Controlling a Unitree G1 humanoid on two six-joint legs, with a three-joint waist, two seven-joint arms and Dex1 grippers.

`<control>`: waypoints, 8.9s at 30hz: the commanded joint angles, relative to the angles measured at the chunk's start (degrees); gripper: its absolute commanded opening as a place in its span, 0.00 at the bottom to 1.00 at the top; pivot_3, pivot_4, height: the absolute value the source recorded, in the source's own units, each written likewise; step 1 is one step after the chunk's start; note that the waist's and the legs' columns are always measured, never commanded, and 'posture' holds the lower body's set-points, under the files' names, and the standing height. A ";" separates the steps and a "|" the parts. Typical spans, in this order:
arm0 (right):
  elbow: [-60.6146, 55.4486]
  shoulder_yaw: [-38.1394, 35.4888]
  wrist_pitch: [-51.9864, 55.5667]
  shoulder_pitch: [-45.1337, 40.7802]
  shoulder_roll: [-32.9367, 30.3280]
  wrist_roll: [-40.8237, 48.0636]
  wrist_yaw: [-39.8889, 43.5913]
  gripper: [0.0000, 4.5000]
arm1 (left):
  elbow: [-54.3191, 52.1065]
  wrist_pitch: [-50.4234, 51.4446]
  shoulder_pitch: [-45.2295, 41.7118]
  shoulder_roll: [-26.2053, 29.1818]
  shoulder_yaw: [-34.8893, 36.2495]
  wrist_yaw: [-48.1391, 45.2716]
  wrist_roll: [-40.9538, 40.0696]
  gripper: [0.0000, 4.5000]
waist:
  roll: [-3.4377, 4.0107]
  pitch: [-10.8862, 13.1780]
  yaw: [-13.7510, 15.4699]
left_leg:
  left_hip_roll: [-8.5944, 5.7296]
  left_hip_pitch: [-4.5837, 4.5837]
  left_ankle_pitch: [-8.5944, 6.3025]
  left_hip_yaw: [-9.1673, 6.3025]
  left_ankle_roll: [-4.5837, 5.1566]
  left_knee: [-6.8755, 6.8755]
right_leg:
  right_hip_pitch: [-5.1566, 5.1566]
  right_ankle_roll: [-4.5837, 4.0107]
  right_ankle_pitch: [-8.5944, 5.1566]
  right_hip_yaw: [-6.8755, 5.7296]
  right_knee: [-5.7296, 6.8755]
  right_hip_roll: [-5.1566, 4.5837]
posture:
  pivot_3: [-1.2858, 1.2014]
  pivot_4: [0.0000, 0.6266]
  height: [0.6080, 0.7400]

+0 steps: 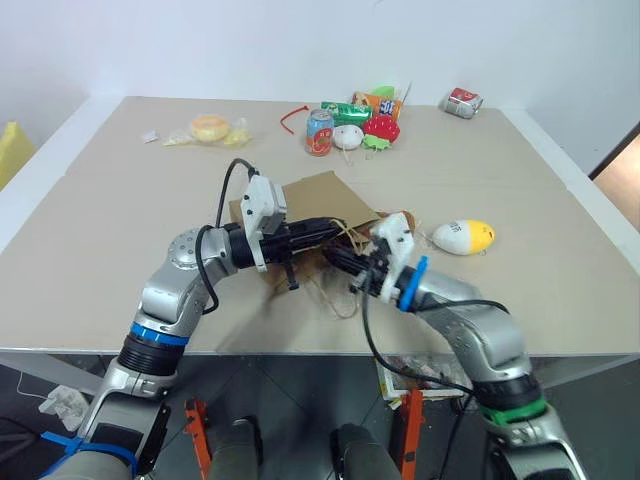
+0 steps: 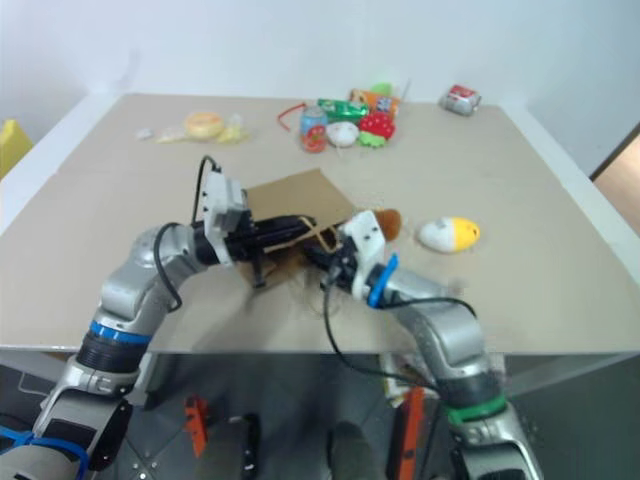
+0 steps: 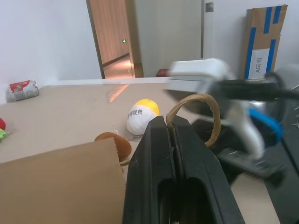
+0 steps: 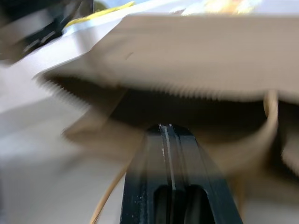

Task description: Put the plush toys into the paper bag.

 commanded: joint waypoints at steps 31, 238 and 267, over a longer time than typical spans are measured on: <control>12.70 6.29 0.49 -9.97 8.88 -16.33 -6.84 0.02 | -1.58 -7.45 -10.19 -8.48 8.29 15.89 3.34 0.00 | 0.00 0.00 0.06 | -0.01 -0.16 0.00 -0.09 0.00 -0.11 | -0.05 0.38 -0.02 0.05 -0.01 0.10 | 0.52 0.24 1.00; 39.55 -3.85 -6.43 -21.55 -8.02 -21.57 -2.54 0.72 | -1.59 -25.95 0.77 -3.80 4.80 11.16 9.45 0.00 | 0.11 0.05 -0.38 | -0.15 -0.13 -0.03 0.12 -0.01 -0.18 | -0.13 0.38 -0.07 0.33 -0.06 0.03 | 0.52 0.24 1.00; 1.16 -21.23 3.13 -4.58 -25.50 2.57 23.22 0.01 | -0.03 -26.28 -0.43 -4.11 4.72 10.10 9.17 0.00 | 0.15 0.06 -0.59 | -0.16 -0.03 -0.08 0.09 -0.02 -0.20 | -0.06 0.43 -0.19 0.31 -0.07 -0.01 | 0.52 0.24 1.00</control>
